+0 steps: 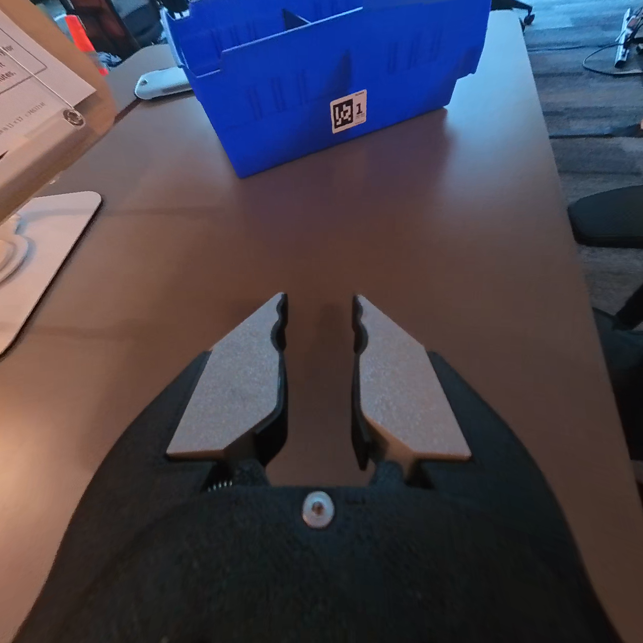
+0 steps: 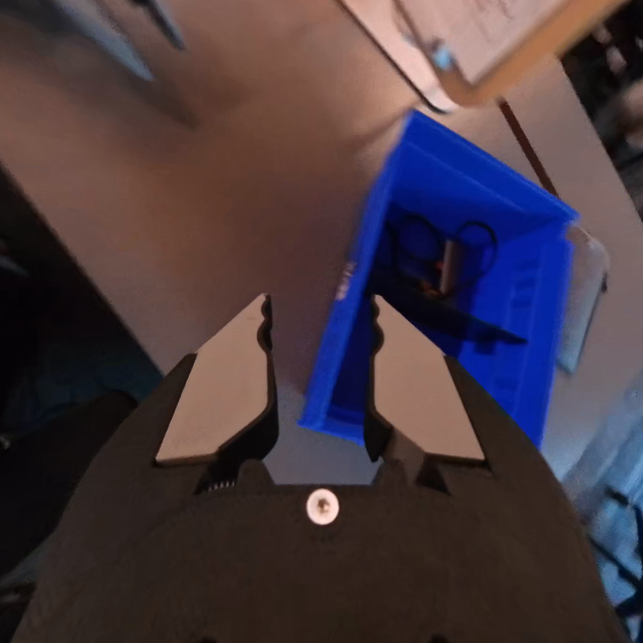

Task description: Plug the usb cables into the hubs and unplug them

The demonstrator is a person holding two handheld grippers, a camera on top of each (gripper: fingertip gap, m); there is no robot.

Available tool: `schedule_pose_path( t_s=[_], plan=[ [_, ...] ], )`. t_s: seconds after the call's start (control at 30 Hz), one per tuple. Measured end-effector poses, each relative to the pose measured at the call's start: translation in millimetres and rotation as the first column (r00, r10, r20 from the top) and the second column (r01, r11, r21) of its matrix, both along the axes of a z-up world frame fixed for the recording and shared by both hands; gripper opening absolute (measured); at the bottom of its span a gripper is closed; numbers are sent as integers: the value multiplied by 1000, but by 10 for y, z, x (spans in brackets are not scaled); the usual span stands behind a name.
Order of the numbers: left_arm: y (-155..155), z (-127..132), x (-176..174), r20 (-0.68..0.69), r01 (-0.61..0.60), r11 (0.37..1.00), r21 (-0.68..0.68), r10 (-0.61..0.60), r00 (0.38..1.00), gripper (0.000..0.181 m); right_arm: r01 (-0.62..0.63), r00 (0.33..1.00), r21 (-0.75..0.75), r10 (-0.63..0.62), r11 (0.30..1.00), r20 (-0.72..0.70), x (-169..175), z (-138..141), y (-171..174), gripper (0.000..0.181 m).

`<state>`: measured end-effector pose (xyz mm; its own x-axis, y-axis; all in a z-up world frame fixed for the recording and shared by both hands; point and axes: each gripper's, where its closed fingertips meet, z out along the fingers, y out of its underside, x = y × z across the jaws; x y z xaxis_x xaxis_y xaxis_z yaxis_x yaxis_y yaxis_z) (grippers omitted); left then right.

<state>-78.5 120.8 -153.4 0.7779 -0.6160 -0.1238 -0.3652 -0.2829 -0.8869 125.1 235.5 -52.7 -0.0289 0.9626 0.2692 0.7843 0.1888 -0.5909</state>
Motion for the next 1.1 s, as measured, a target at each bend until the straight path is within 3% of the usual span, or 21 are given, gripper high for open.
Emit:
schedule_pose_path(
  t_s=[0.07,0.13,0.23,0.4,0.47,0.57,0.6,0.77,0.9,1.0,1.1],
  plan=[
    [0,-11,5,-9,0,1000,-2,0,1000,35,-101,993,37,98,994,57,-128,-102,-321,40],
    [-1,-13,7,-14,1,1000,0,-1,1000,35,-70,984,171,40,983,172,-196,-237,-250,28],
    [-4,-21,-2,-18,-5,1000,-2,5,1000,36,99,941,201,-157,975,299,-41,-388,-21,44],
    [-12,-34,-1,-27,-6,1000,-6,6,1000,35,399,863,156,-428,904,268,312,-457,313,61],
    [-6,-70,5,-37,-3,1000,-28,2,999,35,442,837,132,-461,887,295,372,-618,344,58],
    [-3,-103,6,-56,-7,999,-40,5,998,36,512,778,200,-550,835,303,441,-759,492,40],
    [-7,-105,9,-60,-7,999,-38,5,998,35,534,776,142,-549,834,310,409,-820,436,11],
    [-13,-106,7,-60,-8,999,-38,6,998,32,656,706,80,-647,751,289,438,-858,364,12],
    [-11,-108,3,-61,-12,999,-39,9,998,31,723,687,-201,-652,661,321,224,-883,71,5],
    [-12,-101,2,-63,-13,999,-32,11,998,31,783,621,-234,-706,576,340,132,-884,23,7],
    [-15,-98,-4,-57,-15,999,-33,13,998,31,751,661,-296,-669,591,340,-101,-884,-121,9]
  ],
)
